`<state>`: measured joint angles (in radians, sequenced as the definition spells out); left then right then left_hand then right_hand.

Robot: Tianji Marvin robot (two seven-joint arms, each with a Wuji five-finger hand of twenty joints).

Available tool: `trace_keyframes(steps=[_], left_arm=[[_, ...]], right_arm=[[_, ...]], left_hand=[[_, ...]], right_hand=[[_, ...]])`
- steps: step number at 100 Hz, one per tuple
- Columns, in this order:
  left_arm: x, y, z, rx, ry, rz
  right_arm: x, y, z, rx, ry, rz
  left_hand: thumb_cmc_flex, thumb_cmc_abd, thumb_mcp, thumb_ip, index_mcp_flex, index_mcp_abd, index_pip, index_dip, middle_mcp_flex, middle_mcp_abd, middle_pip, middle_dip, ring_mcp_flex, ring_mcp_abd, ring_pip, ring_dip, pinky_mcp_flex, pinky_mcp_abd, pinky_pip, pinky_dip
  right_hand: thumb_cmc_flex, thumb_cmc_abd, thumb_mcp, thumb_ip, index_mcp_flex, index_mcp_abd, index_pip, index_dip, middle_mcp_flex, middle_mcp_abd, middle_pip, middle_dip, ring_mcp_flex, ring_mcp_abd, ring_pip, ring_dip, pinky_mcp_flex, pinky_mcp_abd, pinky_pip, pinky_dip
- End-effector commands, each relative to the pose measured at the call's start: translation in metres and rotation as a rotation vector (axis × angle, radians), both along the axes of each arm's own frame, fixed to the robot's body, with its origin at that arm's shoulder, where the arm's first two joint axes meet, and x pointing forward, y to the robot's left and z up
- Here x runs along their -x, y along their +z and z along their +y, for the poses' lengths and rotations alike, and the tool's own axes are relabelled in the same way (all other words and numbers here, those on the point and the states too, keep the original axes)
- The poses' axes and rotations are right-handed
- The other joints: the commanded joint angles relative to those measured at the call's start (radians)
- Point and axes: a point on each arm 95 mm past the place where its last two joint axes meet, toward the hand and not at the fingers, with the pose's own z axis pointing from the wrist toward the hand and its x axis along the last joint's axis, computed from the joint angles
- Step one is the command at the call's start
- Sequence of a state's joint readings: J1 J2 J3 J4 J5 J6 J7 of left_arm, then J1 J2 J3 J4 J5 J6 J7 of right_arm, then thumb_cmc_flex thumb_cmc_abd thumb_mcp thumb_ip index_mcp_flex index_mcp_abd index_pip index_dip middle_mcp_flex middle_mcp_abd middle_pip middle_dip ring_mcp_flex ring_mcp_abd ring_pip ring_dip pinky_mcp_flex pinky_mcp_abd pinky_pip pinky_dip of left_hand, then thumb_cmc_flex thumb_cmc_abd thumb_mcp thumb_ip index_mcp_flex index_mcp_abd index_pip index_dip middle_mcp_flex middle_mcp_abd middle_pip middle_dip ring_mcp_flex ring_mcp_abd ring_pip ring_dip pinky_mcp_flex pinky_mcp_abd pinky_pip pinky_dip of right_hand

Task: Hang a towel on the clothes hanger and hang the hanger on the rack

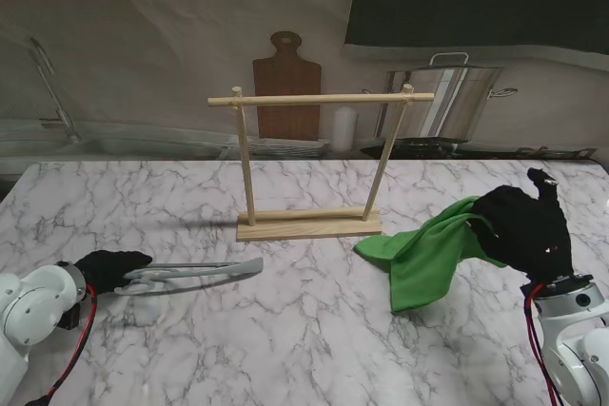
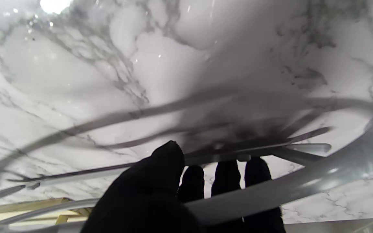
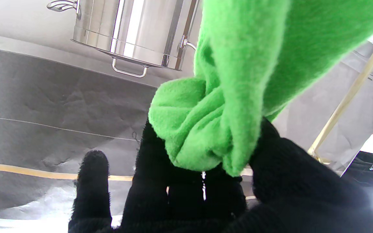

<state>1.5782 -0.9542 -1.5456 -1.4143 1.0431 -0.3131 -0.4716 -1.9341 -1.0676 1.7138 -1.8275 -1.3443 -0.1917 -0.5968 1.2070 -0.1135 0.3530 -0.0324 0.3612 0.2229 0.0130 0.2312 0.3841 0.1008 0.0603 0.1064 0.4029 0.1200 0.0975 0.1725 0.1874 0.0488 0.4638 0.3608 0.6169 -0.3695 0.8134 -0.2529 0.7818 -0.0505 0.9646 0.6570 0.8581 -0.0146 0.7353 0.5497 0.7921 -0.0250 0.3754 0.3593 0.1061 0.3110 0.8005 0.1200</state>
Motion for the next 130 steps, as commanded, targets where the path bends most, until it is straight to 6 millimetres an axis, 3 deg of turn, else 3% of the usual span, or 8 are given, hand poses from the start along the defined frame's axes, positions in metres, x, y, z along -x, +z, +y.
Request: trace_keyframes(steps=[1,19,42,59,65,72,85,130], left_arm=[[0.015,-0.021,-0.001,0.015,0.002,0.049],[0.016,-0.004,-0.006,0.042,-0.037,-0.066],[0.017,0.015,-0.017,0.034,-0.086,-0.190],[0.015,0.025,-0.028,0.069,-0.078,-0.214],[0.013,0.026,-0.033,0.088,-0.072,-0.220],[0.011,0.027,-0.038,0.108,-0.063,-0.225],[0.009,0.027,-0.049,0.158,-0.041,-0.219],[0.005,0.022,-0.102,0.453,0.024,-0.171]], right_arm=[[0.001,-0.002,0.000,-0.002,-0.002,0.003],[0.000,-0.004,0.001,-0.007,-0.003,0.010],[0.002,-0.003,0.000,-0.009,-0.004,0.003],[0.004,-0.001,-0.001,-0.010,-0.005,-0.004],[0.005,-0.001,-0.002,-0.010,-0.005,-0.005],[0.005,-0.001,-0.002,-0.009,-0.006,-0.003],[0.006,-0.002,-0.002,-0.007,-0.007,-0.002],[0.025,0.013,0.001,-0.074,0.064,-0.027]], left_hand=[[0.084,0.025,0.067,0.012,0.135,-0.070,0.142,0.066,0.110,-0.018,0.078,0.043,0.129,-0.021,0.122,0.084,0.026,0.000,0.220,0.005],[0.084,0.049,0.062,0.020,0.323,-0.103,0.324,0.227,0.346,0.023,0.163,0.172,0.243,0.060,0.184,0.237,0.056,0.050,0.356,0.029],[0.084,0.053,0.065,0.043,0.308,-0.121,0.725,0.576,0.471,0.063,0.396,0.518,0.329,0.200,0.526,0.560,0.136,0.232,0.679,0.290],[0.084,0.054,0.068,0.092,0.301,-0.101,0.838,0.711,0.519,0.103,0.560,0.644,0.434,0.276,0.830,0.772,0.394,0.198,1.078,0.437],[0.084,0.054,0.061,0.121,0.299,-0.093,0.837,0.745,0.530,0.118,0.604,0.692,0.526,0.277,0.970,0.808,0.535,0.149,1.267,0.363],[0.084,0.033,0.067,0.151,0.308,-0.086,0.851,0.780,0.557,0.129,0.649,0.734,0.648,0.221,1.116,0.791,0.703,0.075,1.431,0.244],[0.084,0.008,0.074,0.197,0.335,-0.073,0.877,0.812,0.602,0.147,0.695,0.768,0.766,0.167,1.239,0.749,0.868,0.027,1.554,0.139],[0.084,-0.019,0.091,0.198,0.355,-0.058,0.863,0.804,0.626,0.153,0.664,0.743,0.776,0.193,1.223,0.713,0.874,0.058,1.554,0.101]], right_hand=[[0.023,0.057,0.023,0.001,0.056,-0.072,0.034,0.038,0.016,-0.032,-0.010,0.015,0.016,-0.004,-0.018,0.015,-0.026,0.030,-0.025,-0.013],[0.023,0.057,0.022,0.002,0.057,-0.072,0.034,0.037,0.017,-0.031,-0.010,0.015,0.017,-0.005,-0.018,0.015,-0.027,0.030,-0.027,-0.015],[0.024,0.057,0.023,0.002,0.058,-0.071,0.034,0.038,0.019,-0.030,-0.009,0.015,0.019,-0.005,-0.018,0.015,-0.027,0.030,-0.028,-0.018],[0.024,0.057,0.023,0.002,0.058,-0.069,0.034,0.038,0.020,-0.030,-0.009,0.015,0.019,-0.006,-0.018,0.016,-0.027,0.030,-0.028,-0.019],[0.024,0.056,0.023,0.002,0.058,-0.070,0.034,0.038,0.020,-0.029,-0.009,0.015,0.020,-0.004,-0.017,0.016,-0.026,0.030,-0.028,-0.019],[0.024,0.056,0.023,0.002,0.058,-0.070,0.034,0.038,0.020,-0.029,-0.009,0.015,0.019,-0.004,-0.018,0.016,-0.027,0.031,-0.028,-0.020],[0.024,0.056,0.023,0.002,0.058,-0.071,0.033,0.038,0.021,-0.031,-0.010,0.015,0.020,-0.003,-0.018,0.016,-0.025,0.031,-0.027,-0.020],[0.023,0.051,0.029,0.002,0.065,-0.067,0.031,0.037,0.029,-0.027,-0.012,0.015,0.026,0.001,-0.019,0.016,-0.014,0.030,-0.018,-0.018]])
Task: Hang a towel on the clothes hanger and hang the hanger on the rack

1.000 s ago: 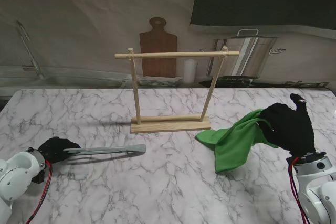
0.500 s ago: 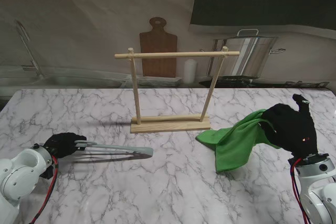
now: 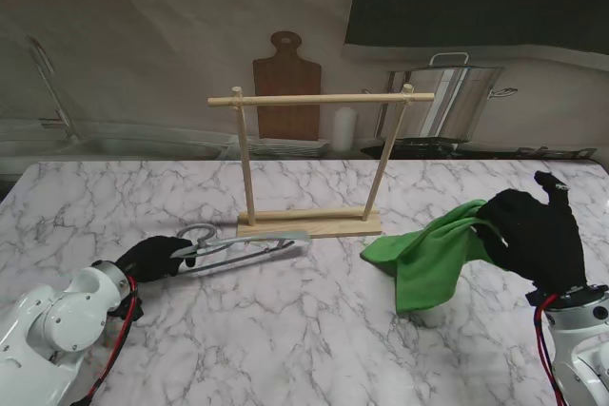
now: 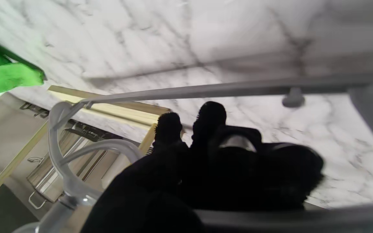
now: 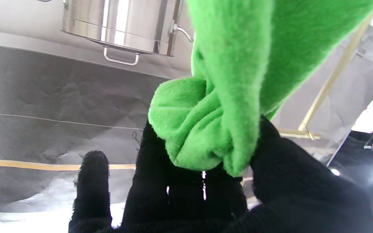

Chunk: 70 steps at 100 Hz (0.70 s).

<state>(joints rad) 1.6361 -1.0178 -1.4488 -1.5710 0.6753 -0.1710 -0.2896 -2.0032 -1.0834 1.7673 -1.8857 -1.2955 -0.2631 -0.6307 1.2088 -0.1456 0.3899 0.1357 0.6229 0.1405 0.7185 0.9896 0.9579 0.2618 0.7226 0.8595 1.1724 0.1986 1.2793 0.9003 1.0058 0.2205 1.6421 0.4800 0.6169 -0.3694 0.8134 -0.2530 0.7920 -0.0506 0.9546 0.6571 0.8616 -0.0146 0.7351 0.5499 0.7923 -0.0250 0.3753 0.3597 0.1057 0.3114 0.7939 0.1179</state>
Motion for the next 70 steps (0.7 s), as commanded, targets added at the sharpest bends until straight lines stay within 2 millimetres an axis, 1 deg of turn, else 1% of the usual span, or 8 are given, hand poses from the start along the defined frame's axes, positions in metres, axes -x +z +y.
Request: trace_keyframes(steps=[1,7,24,30,49,70], left_arm=[[0.002,0.003,-0.015,-0.012,-0.035,-0.008],[0.002,0.004,-0.021,0.005,-0.044,-0.009],[-0.003,0.007,-0.044,0.057,-0.063,0.001],[-0.008,0.008,-0.053,0.063,-0.072,0.003],[-0.024,0.007,-0.084,0.118,-0.080,0.030],[-0.042,0.005,-0.117,0.146,-0.096,0.083]], right_arm=[[0.006,0.003,0.003,-0.019,0.014,-0.006],[0.010,0.006,0.004,-0.044,0.035,-0.006],[0.020,0.013,0.009,-0.090,0.084,-0.014],[0.023,0.016,0.011,-0.093,0.095,-0.020],[0.032,0.027,0.018,-0.116,0.148,-0.051],[0.034,0.040,0.019,-0.165,0.198,-0.055]], left_hand=[[0.082,0.012,0.054,0.030,0.095,0.024,0.155,0.044,0.054,-0.009,-0.003,-0.014,0.005,0.116,0.038,-0.016,0.054,-0.112,0.373,-0.019],[0.082,0.002,0.058,0.027,0.102,0.022,0.141,0.031,0.061,-0.013,-0.039,-0.043,-0.006,0.125,0.012,-0.023,0.036,-0.097,0.354,-0.021],[0.082,-0.007,0.062,0.025,0.113,0.023,0.125,0.012,0.069,-0.013,-0.078,-0.081,-0.016,0.135,-0.017,-0.026,0.014,-0.078,0.328,-0.017],[0.082,-0.007,0.061,0.024,0.112,0.023,0.118,0.007,0.067,-0.013,-0.083,-0.087,-0.022,0.136,-0.026,-0.027,0.005,-0.074,0.319,-0.015],[0.082,-0.007,0.064,0.023,0.111,0.025,0.113,0.003,0.063,-0.012,-0.086,-0.092,-0.027,0.137,-0.033,-0.025,-0.002,-0.069,0.311,-0.010],[0.082,-0.006,0.065,0.022,0.108,0.026,0.110,0.003,0.057,-0.011,-0.084,-0.093,-0.029,0.138,-0.036,-0.023,-0.006,-0.067,0.306,-0.003]], right_hand=[[0.023,0.051,0.030,0.002,0.055,-0.066,0.041,0.036,0.025,-0.027,-0.012,0.015,0.026,0.002,-0.019,0.016,-0.013,0.029,-0.011,-0.016],[0.022,0.050,0.032,0.002,0.059,-0.061,0.041,0.036,0.030,-0.023,-0.011,0.015,0.029,0.005,-0.018,0.016,-0.012,0.030,-0.010,-0.015],[0.022,0.038,0.050,0.002,0.074,-0.042,0.040,0.036,0.058,0.002,-0.007,0.013,0.054,0.021,-0.012,0.019,-0.001,0.037,-0.004,-0.010],[0.022,0.036,0.056,0.001,0.077,-0.036,0.043,0.040,0.066,0.009,-0.003,0.016,0.064,0.022,-0.008,0.022,0.002,0.040,-0.003,-0.009],[0.014,0.039,0.066,-0.003,0.076,-0.028,0.047,0.062,0.070,0.015,0.018,0.033,0.081,0.020,0.014,0.037,0.009,0.044,-0.001,-0.001],[0.016,0.040,0.068,-0.003,0.077,-0.025,0.044,0.068,0.069,0.017,0.019,0.036,0.080,0.020,0.022,0.042,0.009,0.044,-0.002,0.005]])
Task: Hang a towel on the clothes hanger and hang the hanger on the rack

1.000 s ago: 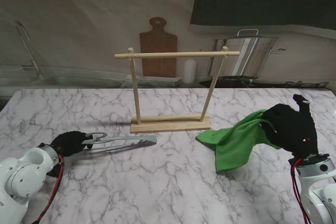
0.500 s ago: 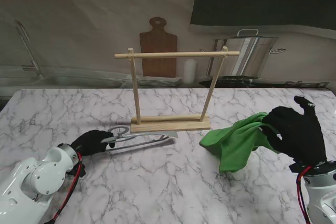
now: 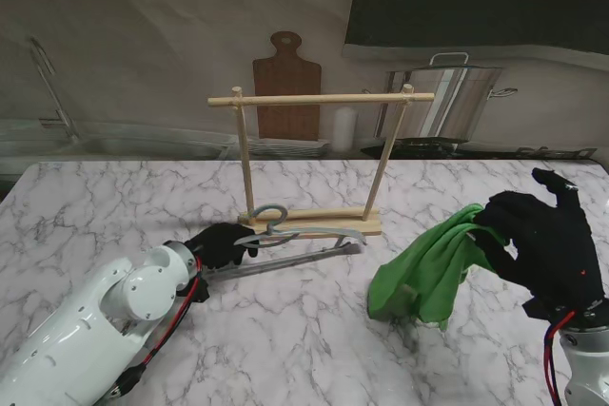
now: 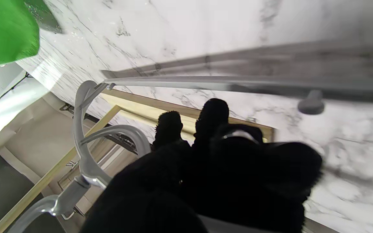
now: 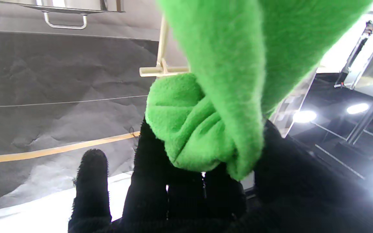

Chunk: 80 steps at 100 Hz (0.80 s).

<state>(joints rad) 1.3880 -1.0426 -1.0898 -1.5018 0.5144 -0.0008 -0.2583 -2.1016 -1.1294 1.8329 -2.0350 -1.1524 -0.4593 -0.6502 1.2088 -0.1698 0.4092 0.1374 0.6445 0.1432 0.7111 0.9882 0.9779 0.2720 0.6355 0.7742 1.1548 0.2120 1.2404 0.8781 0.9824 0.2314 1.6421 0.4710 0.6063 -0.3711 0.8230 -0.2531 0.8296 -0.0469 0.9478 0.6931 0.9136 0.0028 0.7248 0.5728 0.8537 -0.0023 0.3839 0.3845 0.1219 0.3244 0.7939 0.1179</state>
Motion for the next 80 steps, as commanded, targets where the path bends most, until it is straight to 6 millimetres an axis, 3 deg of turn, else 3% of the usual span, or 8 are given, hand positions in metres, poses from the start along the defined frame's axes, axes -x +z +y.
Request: trace_keyframes(steps=[1,45,80], left_arm=[[-0.006,0.004,-0.014,0.034,-0.011,0.017],[-0.019,0.006,-0.074,0.143,-0.049,0.139],[-0.018,0.000,-0.113,0.207,-0.088,0.209]], right_arm=[[0.000,0.007,0.003,0.003,0.008,-0.008],[-0.010,0.030,0.015,-0.049,0.099,-0.020],[-0.025,0.033,0.026,-0.058,0.141,-0.003]], left_hand=[[0.082,0.017,0.046,0.021,0.086,0.024,0.117,0.004,0.038,-0.020,0.004,-0.008,-0.011,0.125,0.002,0.000,0.017,-0.077,0.306,0.006],[0.082,0.013,0.054,0.019,0.084,0.031,0.111,0.006,0.032,-0.014,0.005,-0.009,-0.015,0.129,0.006,0.004,0.012,-0.072,0.308,0.015],[0.082,0.012,0.059,0.017,0.081,0.036,0.107,0.007,0.028,-0.012,0.005,-0.008,-0.015,0.128,0.008,0.004,0.011,-0.073,0.309,0.017]], right_hand=[[0.027,0.041,0.058,-0.003,0.039,-0.029,0.051,0.032,0.017,0.000,0.029,0.013,0.018,-0.001,0.014,0.018,-0.007,0.031,-0.002,0.005],[0.028,0.042,0.055,-0.003,0.038,-0.032,0.047,0.039,0.016,-0.002,0.028,0.016,0.019,-0.002,0.018,0.020,-0.004,0.032,-0.007,0.013],[0.027,0.047,0.051,-0.003,0.034,-0.037,0.045,0.042,0.011,-0.008,0.028,0.016,0.018,-0.008,0.017,0.019,-0.004,0.029,-0.010,0.018]])
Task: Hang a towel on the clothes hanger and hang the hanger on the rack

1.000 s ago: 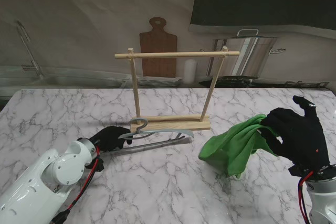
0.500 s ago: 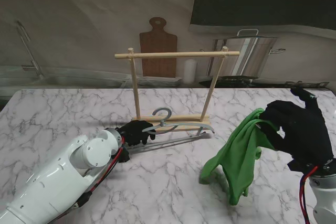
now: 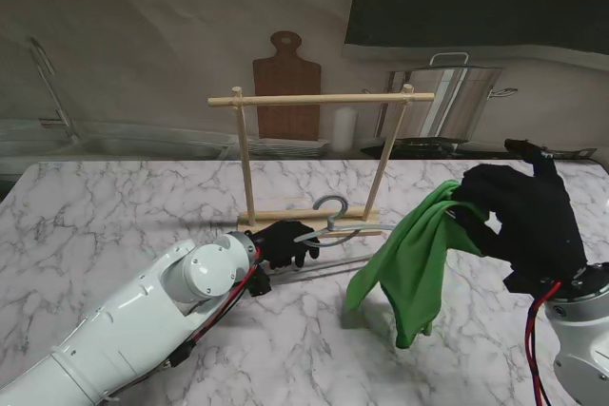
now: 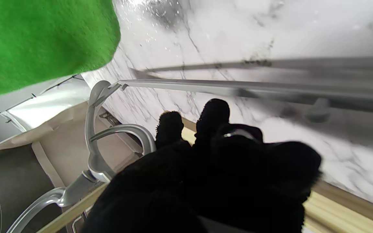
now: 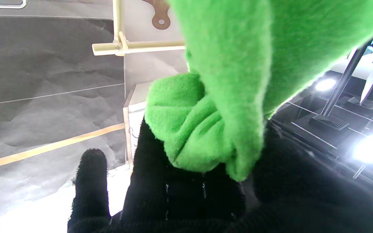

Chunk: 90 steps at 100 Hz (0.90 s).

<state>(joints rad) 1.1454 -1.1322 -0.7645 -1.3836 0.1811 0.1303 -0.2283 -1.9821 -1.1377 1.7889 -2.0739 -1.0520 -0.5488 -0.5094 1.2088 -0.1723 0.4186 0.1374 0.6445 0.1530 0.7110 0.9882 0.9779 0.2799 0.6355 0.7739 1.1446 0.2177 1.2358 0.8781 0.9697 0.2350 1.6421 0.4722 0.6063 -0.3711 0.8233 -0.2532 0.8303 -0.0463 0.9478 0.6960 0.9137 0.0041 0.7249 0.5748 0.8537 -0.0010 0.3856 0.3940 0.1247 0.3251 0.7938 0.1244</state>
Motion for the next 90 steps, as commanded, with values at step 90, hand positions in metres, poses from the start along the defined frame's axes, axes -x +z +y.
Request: trace_keyframes(steps=[90], left_arm=[[0.027,0.003,-0.047,0.177,-0.132,0.323]], right_arm=[[-0.051,0.009,-0.004,-0.106,0.000,0.020]], left_hand=[[0.082,-0.003,0.074,-0.007,0.075,0.050,0.076,0.002,0.017,0.003,-0.014,0.011,-0.005,0.131,0.020,0.003,0.026,-0.066,0.317,0.017]], right_hand=[[0.028,0.051,0.039,-0.003,0.023,-0.055,0.048,0.041,-0.004,-0.025,0.032,0.015,0.011,-0.026,0.018,0.010,-0.008,0.018,-0.012,0.018]])
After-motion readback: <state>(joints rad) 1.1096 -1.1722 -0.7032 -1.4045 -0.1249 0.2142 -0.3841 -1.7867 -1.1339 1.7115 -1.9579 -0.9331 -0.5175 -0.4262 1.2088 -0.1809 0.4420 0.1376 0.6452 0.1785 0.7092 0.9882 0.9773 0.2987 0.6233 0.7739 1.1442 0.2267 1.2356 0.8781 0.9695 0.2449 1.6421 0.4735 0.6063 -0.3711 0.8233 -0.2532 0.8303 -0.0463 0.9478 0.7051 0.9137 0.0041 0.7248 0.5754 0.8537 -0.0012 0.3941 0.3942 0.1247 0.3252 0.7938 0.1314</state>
